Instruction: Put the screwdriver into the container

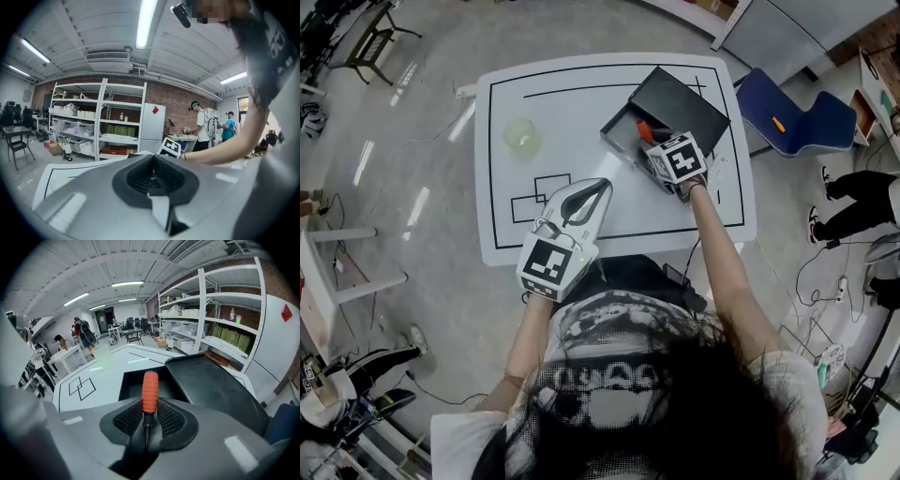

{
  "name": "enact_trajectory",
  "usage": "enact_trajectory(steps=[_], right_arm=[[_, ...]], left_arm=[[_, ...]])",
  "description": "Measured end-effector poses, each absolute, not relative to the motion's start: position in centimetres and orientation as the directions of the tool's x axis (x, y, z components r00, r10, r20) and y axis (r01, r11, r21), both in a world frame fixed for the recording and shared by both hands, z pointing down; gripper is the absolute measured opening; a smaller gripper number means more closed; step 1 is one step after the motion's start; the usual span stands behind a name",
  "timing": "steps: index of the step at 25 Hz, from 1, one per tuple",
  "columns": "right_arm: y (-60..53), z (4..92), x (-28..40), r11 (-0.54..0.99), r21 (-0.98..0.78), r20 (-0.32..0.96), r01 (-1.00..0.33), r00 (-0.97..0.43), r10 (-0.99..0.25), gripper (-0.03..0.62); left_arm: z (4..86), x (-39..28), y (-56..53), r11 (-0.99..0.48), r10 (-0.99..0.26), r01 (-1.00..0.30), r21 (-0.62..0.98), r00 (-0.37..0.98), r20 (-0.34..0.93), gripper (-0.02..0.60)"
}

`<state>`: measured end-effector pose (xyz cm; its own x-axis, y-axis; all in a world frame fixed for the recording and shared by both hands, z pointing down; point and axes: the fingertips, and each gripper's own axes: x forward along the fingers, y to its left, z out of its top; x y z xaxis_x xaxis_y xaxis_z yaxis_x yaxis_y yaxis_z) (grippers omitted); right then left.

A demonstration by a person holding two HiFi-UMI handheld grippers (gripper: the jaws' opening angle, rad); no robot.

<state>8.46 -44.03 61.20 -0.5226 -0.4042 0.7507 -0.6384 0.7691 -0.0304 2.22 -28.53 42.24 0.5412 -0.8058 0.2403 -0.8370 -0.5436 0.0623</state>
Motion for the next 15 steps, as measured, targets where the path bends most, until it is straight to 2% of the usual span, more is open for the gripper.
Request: enact_trajectory(steps=[15], right_arm=[[-46.0, 65.3, 5.8, 0.712, -0.105, 0.815, -0.694, -0.470, -0.339, 0.094]], left_arm=[[42.1, -1.4, -28.5, -0.479, -0.842, -0.876, 0.054, 0.476, 0.255, 0.000]])
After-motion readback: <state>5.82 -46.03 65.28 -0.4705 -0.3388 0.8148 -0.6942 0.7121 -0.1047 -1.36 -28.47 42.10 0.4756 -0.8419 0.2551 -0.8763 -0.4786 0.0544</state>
